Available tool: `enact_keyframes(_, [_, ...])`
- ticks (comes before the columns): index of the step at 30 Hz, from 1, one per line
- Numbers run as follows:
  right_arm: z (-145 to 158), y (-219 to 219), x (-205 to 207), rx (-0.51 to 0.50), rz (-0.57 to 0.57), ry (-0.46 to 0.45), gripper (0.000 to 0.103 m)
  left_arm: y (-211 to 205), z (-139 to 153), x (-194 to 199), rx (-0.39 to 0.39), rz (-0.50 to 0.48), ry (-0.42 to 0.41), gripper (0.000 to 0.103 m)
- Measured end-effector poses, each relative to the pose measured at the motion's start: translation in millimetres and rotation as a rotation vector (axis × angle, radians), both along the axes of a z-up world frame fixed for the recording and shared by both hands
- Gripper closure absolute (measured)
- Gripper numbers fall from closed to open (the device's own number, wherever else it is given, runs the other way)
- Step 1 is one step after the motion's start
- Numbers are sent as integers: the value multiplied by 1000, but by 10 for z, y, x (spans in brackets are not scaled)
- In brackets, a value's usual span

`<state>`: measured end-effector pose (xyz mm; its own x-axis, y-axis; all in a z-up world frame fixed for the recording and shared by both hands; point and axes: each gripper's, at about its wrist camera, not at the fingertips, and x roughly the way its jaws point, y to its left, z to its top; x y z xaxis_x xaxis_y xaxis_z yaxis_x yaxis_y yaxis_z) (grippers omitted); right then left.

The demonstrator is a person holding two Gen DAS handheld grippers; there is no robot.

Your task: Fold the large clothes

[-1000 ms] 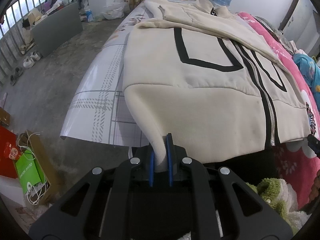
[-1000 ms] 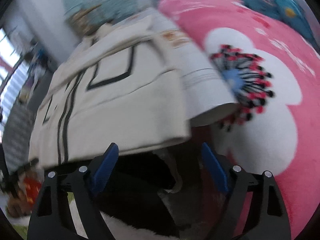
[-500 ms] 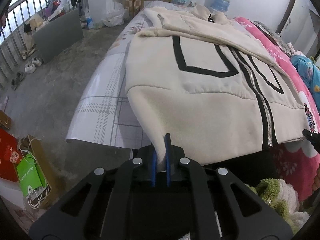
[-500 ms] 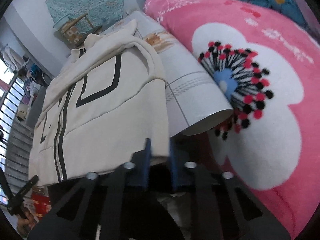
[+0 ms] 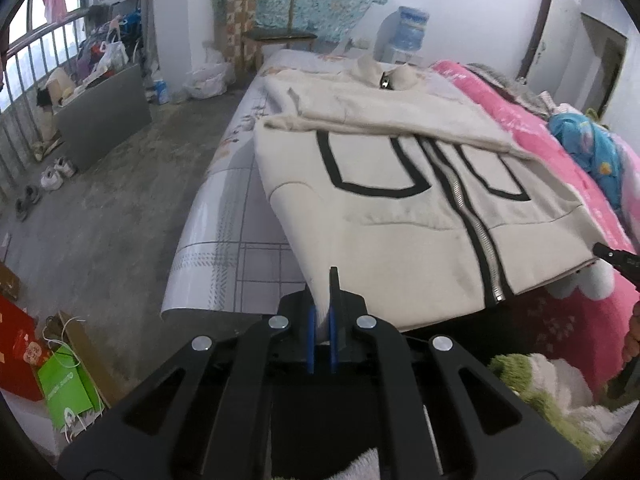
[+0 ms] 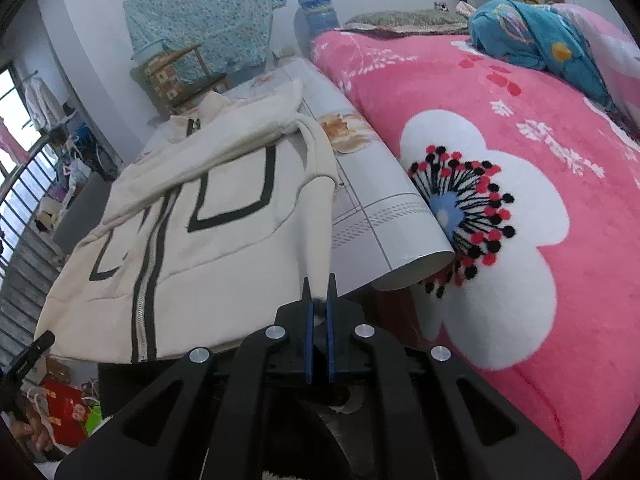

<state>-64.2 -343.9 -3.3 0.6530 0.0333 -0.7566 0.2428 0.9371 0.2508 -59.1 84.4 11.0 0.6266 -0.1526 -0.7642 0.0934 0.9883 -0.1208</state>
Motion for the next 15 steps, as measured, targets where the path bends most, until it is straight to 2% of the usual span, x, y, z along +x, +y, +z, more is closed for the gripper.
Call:
enact_keyframes(3, [119,18,-126,8,14,3,98,35,97,-99,-13,-17,5,99])
enact_keyframes(7, [250,45,-309,31,20,12,98,169,195,-275,-71,-14,28,98])
enact_keyframes(12, [126,86,-128,65,22,25,98,197,79,-116,-98,10,43,98])
enact_keyframes(15, [145,110,-11,64,35,7,98,188,106,23,-109,0,30,98])
